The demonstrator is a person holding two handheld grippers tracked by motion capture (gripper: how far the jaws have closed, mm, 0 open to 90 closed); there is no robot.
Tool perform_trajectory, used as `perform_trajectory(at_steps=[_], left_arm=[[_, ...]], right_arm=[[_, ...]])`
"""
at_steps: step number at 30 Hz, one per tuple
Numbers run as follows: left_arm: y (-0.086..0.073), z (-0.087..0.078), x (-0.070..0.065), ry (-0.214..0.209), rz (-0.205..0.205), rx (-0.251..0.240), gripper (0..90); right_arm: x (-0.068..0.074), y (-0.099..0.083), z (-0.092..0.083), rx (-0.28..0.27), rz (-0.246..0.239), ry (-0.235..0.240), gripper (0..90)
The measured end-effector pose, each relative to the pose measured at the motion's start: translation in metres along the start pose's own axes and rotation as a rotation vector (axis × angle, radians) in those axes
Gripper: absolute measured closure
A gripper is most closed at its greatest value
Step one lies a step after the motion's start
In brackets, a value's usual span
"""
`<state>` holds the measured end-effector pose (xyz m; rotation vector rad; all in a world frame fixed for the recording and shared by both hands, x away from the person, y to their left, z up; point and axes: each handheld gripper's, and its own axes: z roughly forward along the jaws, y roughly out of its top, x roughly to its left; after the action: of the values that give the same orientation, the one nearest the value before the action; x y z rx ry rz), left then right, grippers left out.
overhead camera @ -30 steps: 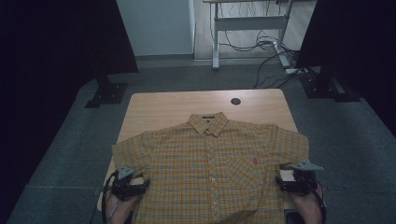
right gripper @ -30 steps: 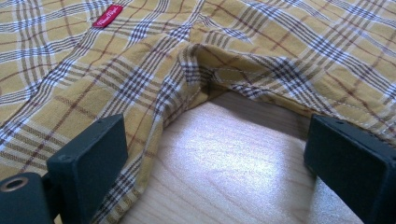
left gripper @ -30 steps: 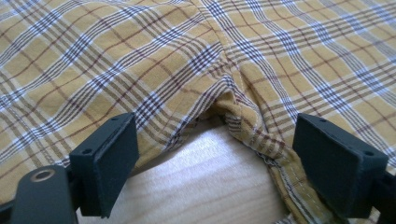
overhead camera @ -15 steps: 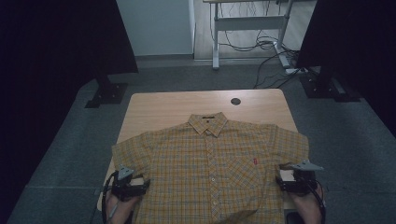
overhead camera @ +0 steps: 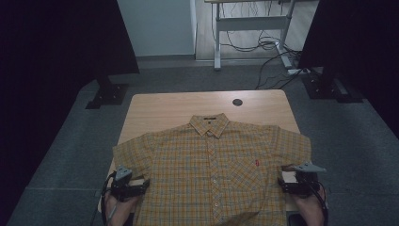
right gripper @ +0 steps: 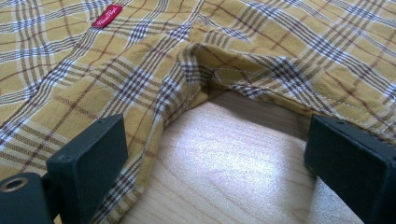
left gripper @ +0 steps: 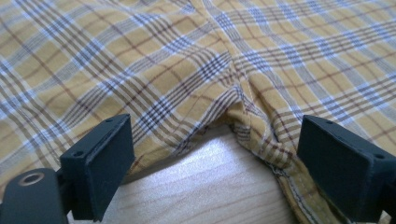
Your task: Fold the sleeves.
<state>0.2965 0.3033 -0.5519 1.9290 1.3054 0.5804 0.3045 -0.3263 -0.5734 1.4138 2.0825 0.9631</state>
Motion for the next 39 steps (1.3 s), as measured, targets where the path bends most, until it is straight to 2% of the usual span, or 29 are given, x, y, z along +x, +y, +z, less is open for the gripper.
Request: perform_trajectory(at_steps=[5, 16, 30, 39], left_arm=[[0.006, -0.006, 0.001, -0.004, -0.012, -0.034, 11.8], [0.021, 0.000, 0.009, 0.013, -0.002, -0.023, 11.8], [0.037, 0.005, 0.023, 0.026, -0.011, -0.043, 12.1], [0.045, 0.010, 0.033, 0.032, -0.036, -0.056, 12.1]], right_arm=[[0.000, 0.000, 0.000, 0.000, 0.000, 0.000, 5.6], [0.000, 0.000, 0.000, 0.000, 0.000, 0.000, 5.6], [0.000, 0.000, 0.000, 0.000, 0.000, 0.000, 5.6], [0.000, 0.000, 0.000, 0.000, 0.000, 0.001, 5.5]])
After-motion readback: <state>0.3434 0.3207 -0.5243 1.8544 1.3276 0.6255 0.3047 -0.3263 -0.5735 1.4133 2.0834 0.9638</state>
